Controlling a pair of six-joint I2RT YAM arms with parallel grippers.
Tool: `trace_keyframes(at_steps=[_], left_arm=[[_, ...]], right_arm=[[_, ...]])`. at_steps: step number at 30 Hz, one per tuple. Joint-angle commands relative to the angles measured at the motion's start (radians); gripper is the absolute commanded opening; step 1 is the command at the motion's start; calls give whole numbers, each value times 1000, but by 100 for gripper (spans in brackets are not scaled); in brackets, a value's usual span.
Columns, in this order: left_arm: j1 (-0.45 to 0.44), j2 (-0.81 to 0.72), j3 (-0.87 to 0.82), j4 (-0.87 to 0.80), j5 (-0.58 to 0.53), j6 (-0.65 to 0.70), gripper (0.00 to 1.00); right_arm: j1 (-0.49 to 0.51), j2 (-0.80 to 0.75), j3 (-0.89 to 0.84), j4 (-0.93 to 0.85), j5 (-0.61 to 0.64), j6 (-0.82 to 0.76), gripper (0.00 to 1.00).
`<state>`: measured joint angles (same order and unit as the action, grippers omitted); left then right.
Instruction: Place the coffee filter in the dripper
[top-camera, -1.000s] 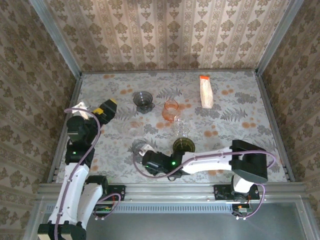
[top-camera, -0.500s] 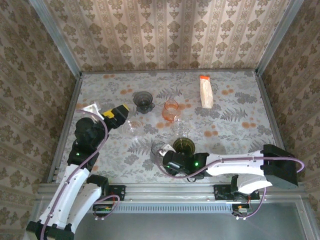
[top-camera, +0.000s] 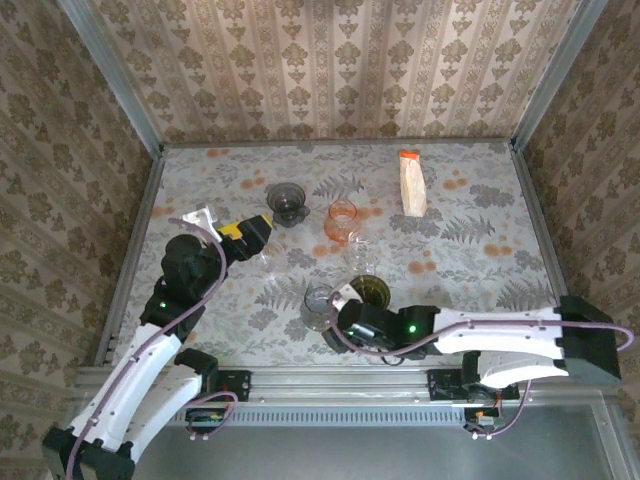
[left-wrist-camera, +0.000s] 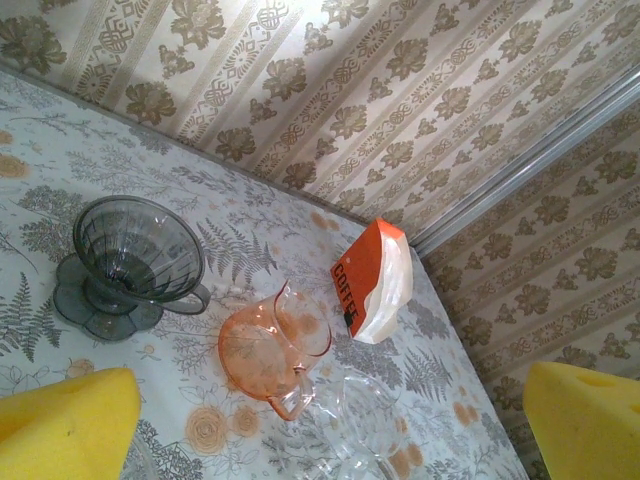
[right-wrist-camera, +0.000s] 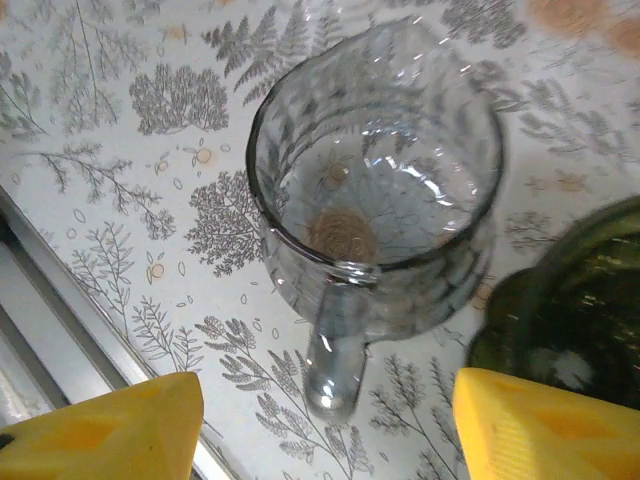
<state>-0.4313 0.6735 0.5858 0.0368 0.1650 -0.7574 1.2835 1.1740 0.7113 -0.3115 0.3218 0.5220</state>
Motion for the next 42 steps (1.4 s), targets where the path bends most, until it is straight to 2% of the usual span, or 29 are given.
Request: trace_keyframes(at_steps=[1, 5, 8, 11, 18, 23, 31, 42], left_arm=[[-17, -11, 12, 11, -14, 16, 100], [-17, -20, -35, 37, -19, -16, 100], [-15, -28, -67, 57, -39, -33, 100], [-17, -25, -75, 54, -44, -37, 100], [-15, -23, -69, 35, -47, -22, 100], [-14, -23, -72, 29, -50, -23, 100], [-13, -2, -83, 56, -45, -40, 100], [-12, 14, -82, 64, -27, -46, 100]], right_arm=[[4, -94, 10, -201, 77, 116, 72], [-2, -177, 2, -401, 104, 279, 74], [-35, -224, -43, -461, 76, 368, 73], [-84, -241, -98, -416, 25, 382, 73], [-202, -172, -154, -232, -62, 277, 68], [-205, -121, -133, -158, -68, 207, 68], [-210, -95, -141, -79, -34, 233, 68], [-202, -43, -90, -123, 54, 349, 81]])
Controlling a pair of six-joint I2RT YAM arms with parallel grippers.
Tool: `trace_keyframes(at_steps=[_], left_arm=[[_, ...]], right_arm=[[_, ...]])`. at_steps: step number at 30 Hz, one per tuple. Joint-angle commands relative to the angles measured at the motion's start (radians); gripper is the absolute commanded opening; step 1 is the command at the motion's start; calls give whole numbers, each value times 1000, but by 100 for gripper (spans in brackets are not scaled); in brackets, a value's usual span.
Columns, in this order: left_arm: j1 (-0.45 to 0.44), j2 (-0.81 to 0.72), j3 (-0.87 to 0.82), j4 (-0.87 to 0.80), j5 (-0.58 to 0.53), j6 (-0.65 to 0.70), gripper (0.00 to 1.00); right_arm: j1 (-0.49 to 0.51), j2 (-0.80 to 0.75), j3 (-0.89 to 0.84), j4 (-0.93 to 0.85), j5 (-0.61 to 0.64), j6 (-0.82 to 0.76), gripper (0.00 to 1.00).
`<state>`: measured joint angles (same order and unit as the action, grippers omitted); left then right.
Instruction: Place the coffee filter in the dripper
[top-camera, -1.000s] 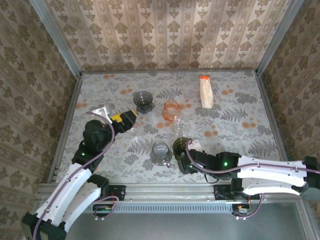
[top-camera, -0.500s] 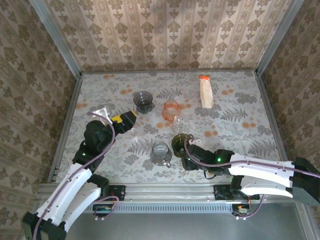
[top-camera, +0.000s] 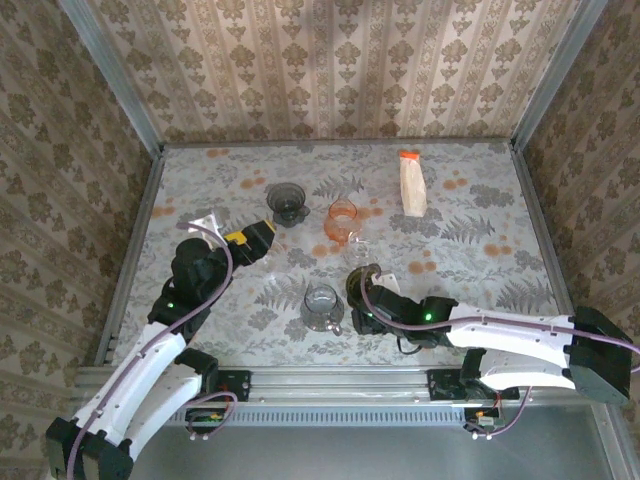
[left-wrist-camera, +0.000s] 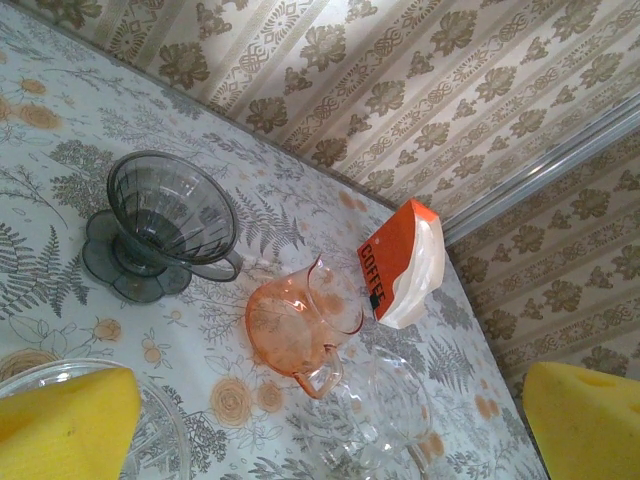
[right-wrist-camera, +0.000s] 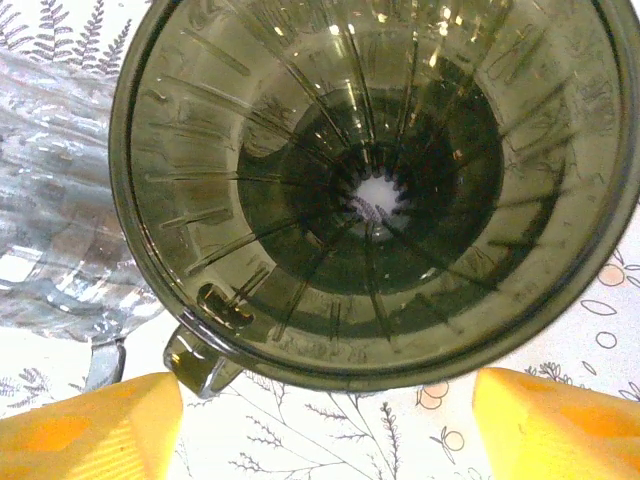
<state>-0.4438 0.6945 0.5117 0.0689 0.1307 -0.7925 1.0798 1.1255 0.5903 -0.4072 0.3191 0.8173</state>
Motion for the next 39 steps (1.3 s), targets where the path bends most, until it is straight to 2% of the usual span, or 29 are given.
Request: trace_keyframes(at_steps=[1, 8, 10, 16, 20, 23, 33, 36, 39], left_arm=[[1, -7, -9, 34, 9, -11, 100], [1, -7, -13, 43, 20, -16, 100], [1, -7, -14, 47, 21, -16, 100], [3, -9, -29, 66, 24, -22, 100], [2, -10, -28, 60, 27, -17, 100], [3, -13, -29, 56, 29, -17, 100], [5, -12, -29, 55, 30, -24, 100], [5, -6, -27, 56, 27, -24, 100], [6, 1, -25, 59, 29, -27, 100]], right_arm=[[2, 4, 32, -31, 66, 63, 81], [17, -47, 34, -23, 83, 84, 83], [20, -46, 41, -34, 86, 105, 87], [34, 25, 74, -38, 97, 134, 90], [34, 86, 101, -67, 105, 149, 88], [34, 114, 110, -98, 123, 169, 82], [33, 79, 94, -80, 134, 84, 44], [33, 84, 91, -72, 124, 66, 37], [32, 93, 81, -58, 120, 55, 34]])
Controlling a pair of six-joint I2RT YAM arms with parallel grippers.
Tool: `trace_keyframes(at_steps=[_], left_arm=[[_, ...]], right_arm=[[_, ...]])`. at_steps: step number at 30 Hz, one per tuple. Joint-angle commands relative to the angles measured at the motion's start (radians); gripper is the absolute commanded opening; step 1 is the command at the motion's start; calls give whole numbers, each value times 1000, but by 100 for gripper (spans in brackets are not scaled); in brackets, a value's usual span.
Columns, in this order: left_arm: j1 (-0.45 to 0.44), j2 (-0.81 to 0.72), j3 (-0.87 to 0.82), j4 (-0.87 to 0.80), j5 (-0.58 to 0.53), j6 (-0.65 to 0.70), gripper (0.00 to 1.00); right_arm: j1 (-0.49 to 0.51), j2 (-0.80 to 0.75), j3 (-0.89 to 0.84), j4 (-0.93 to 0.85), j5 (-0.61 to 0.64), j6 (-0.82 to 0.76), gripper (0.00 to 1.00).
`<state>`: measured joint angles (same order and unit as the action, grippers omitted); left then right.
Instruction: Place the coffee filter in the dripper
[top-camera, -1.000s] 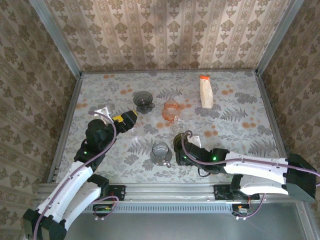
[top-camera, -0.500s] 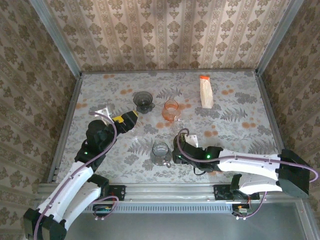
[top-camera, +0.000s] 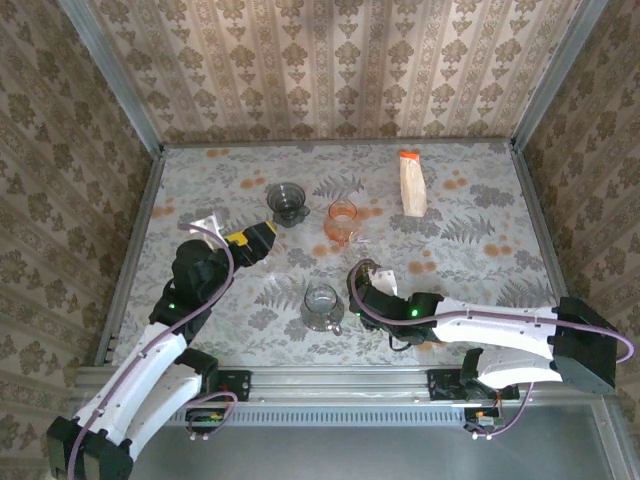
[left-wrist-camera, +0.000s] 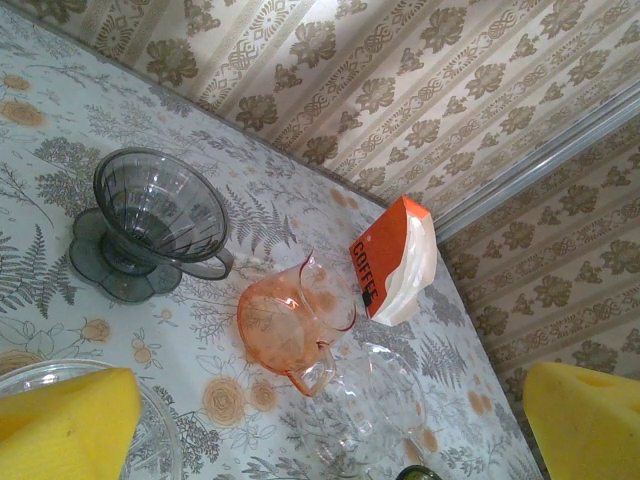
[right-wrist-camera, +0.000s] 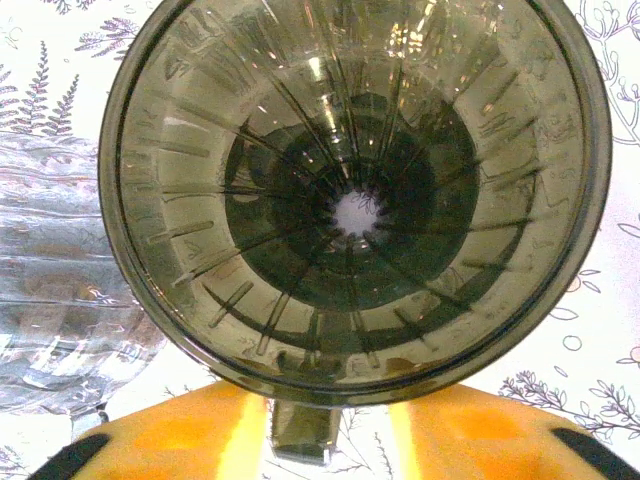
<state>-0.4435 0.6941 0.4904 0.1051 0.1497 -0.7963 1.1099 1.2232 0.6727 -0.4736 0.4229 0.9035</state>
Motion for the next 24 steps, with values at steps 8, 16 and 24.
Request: trace_keyframes(at_steps=[8, 16, 24], left_arm=[[5, 18, -1, 33, 18, -30, 100], [5, 21, 2, 32, 20, -37, 100], [5, 15, 25, 10, 27, -18, 100]], right_arm=[[0, 17, -21, 55, 21, -62, 39], [1, -41, 0, -38, 28, -82, 15], [4, -291, 76, -305, 21, -135, 9]])
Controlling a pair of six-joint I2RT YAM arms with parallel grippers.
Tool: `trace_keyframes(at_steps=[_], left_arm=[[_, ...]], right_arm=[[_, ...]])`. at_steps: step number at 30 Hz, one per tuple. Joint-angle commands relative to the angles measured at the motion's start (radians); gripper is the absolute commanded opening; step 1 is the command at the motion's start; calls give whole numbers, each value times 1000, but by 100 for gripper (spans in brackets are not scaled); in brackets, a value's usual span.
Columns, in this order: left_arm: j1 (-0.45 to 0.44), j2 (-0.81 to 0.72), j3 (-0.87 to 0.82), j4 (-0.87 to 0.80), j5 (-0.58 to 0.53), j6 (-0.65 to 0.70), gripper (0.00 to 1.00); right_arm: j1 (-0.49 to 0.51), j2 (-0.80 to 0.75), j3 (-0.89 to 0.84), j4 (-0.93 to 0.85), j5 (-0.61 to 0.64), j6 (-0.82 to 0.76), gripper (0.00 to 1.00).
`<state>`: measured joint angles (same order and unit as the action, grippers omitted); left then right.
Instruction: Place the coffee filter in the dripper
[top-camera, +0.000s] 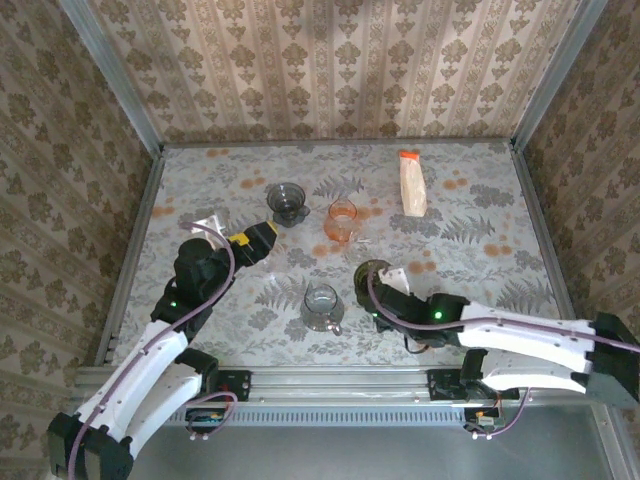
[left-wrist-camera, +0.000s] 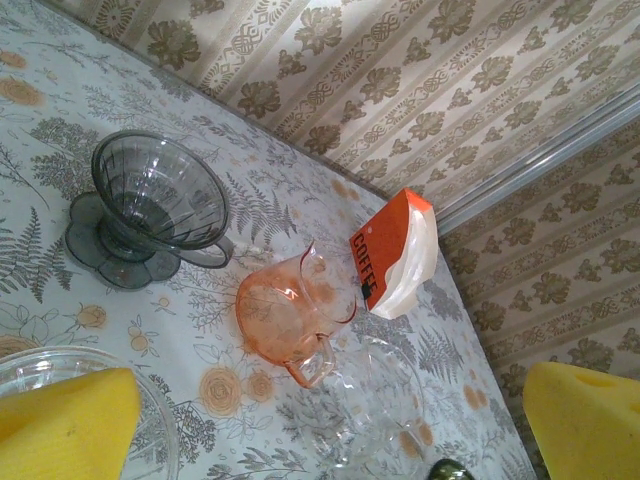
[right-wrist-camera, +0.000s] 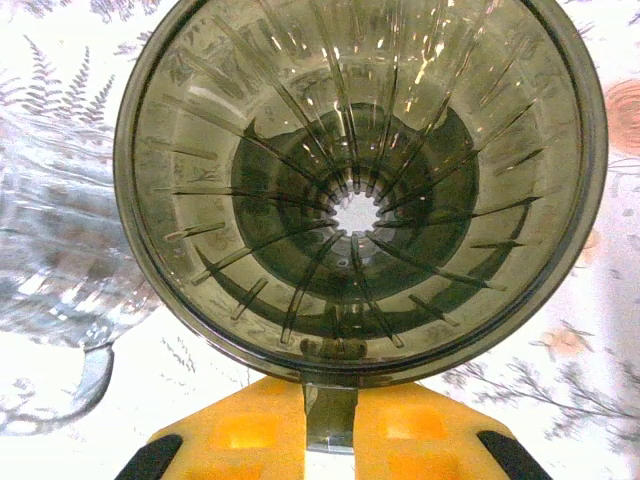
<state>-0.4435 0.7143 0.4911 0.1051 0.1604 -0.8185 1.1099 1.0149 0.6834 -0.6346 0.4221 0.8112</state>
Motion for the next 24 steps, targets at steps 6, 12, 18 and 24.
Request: trace_keyframes(at_steps=[6, 12, 18, 24], left_arm=[[11, -29, 73, -59, -1, 54, 100], [20, -67, 113, -124, -15, 94, 100], [30, -102, 122, -166, -14, 110, 100], [39, -108, 109, -161, -4, 107, 100]], right_arm=[[26, -117, 202, -171, -82, -146, 8], [64, 54, 336, -105, -204, -234, 9], [68, 188, 420, -78, -278, -282, 9], [73, 254, 450, -59, -292, -295, 9]])
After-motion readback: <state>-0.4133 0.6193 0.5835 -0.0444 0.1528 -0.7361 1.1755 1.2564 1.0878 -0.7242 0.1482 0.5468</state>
